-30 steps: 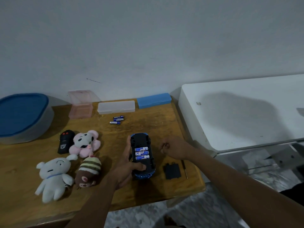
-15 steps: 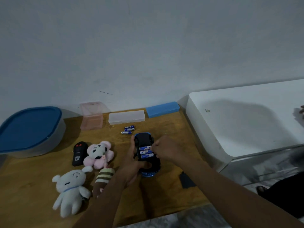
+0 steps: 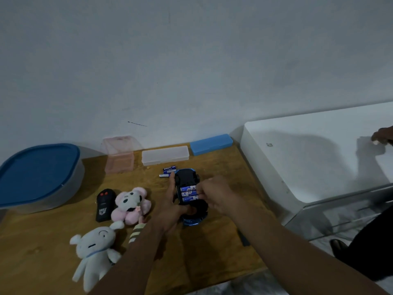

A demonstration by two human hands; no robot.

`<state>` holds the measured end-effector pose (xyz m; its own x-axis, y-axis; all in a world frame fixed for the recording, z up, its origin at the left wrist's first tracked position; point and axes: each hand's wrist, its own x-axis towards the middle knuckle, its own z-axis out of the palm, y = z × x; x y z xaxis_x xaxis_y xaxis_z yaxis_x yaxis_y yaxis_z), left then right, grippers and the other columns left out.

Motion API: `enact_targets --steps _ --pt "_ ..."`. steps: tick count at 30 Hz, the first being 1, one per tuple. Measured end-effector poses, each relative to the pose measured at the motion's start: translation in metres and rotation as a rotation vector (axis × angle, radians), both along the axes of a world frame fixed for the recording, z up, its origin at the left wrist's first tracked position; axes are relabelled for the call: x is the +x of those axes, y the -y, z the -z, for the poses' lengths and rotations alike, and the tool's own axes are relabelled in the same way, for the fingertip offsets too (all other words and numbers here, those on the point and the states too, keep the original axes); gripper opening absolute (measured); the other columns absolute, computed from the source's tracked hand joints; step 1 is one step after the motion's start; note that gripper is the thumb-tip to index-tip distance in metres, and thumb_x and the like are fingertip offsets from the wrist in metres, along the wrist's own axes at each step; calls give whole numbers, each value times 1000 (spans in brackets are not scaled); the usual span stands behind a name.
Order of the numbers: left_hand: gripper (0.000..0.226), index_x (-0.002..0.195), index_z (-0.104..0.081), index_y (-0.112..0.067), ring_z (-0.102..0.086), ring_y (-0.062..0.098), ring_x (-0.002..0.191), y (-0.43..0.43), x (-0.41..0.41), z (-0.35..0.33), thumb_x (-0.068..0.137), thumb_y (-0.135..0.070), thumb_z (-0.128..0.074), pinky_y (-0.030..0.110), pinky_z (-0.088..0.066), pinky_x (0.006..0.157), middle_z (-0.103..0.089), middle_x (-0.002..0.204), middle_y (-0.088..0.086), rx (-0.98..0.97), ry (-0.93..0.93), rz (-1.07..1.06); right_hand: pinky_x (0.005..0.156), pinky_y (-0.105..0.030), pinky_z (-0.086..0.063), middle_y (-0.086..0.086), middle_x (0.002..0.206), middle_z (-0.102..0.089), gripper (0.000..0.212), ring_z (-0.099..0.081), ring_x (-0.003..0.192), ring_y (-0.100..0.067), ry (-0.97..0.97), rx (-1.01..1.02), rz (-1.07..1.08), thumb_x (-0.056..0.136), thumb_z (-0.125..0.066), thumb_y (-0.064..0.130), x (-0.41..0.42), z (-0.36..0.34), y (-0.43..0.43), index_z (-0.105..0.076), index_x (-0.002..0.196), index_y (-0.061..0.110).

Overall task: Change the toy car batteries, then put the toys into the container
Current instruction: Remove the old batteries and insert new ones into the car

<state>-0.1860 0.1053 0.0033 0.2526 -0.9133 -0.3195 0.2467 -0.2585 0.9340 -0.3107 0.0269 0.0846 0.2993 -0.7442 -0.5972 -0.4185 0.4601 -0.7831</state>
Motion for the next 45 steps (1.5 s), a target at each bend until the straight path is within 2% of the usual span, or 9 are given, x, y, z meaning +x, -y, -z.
enact_targets --steps 7,16,24,27,30,33,36,42,45 --pt "124 145 -17 -54 -58 34 119 3 2 3 58 18 -69 61 -43 100 -53 138 11 -11 -83 -12 42 -15 -44 -8 87 -68 14 -62 62 -8 54 -41 -10 86 -65 7 0 4 7 -66 100 3" --pt "122 147 -14 -51 -58 34 117 11 0 -7 68 29 -59 58 -47 98 -53 136 9 -1 -109 -45 74 -37 -60 -5 91 -72 17 -70 81 -19 93 -226 20 74 -80 13 13 16 17 -68 87 14" --pt "121 148 -15 -50 -55 38 119 18 6 -9 67 31 -55 59 -44 101 -52 137 11 -7 -142 -29 53 -15 -49 2 83 -69 8 -64 73 -8 187 -352 27 84 -66 14 10 10 29 -69 90 11" --pt "122 148 -14 -49 -58 38 116 20 8 -11 67 31 -58 58 -45 99 -54 134 13 2 -123 -13 57 -22 -44 -4 76 -63 11 -57 65 -13 225 -290 1 91 -54 20 8 4 39 -61 84 16" --pt "123 148 -16 -50 -58 37 118 23 11 -12 64 26 -64 58 -45 100 -53 137 12 7 -133 45 58 -20 -39 4 75 -56 13 -52 69 -9 124 -415 -190 92 -53 21 7 0 45 -57 80 20" --pt "121 147 -16 -50 -58 34 118 24 12 -17 66 27 -62 53 -48 99 -53 137 7 20 -134 110 62 -13 -38 6 97 -63 6 -55 86 -7 -92 -808 -638 87 -61 20 1 4 51 -64 92 22" --pt "120 147 -15 -50 -57 31 120 22 13 -21 69 30 -58 46 -51 94 -48 141 2 38 -134 149 58 -10 -27 7 103 -65 14 -48 80 -1 -253 -1014 -1001 88 -60 25 -1 10 55 -66 101 27" --pt "118 147 -17 -50 -55 28 120 17 13 -27 70 31 -56 47 -52 93 -45 138 -5 53 -143 183 69 -32 -51 5 105 -64 22 -54 82 -9 -262 -1119 -1203 89 -55 24 7 7 61 -62 109 30" --pt "118 146 -18 -50 -56 27 118 15 13 -27 70 32 -54 41 -55 88 -43 141 -2 55 -158 188 71 -31 -51 6 106 -64 26 -53 83 -7 -259 -1146 -1290 90 -56 26 11 6 62 -58 116 32"
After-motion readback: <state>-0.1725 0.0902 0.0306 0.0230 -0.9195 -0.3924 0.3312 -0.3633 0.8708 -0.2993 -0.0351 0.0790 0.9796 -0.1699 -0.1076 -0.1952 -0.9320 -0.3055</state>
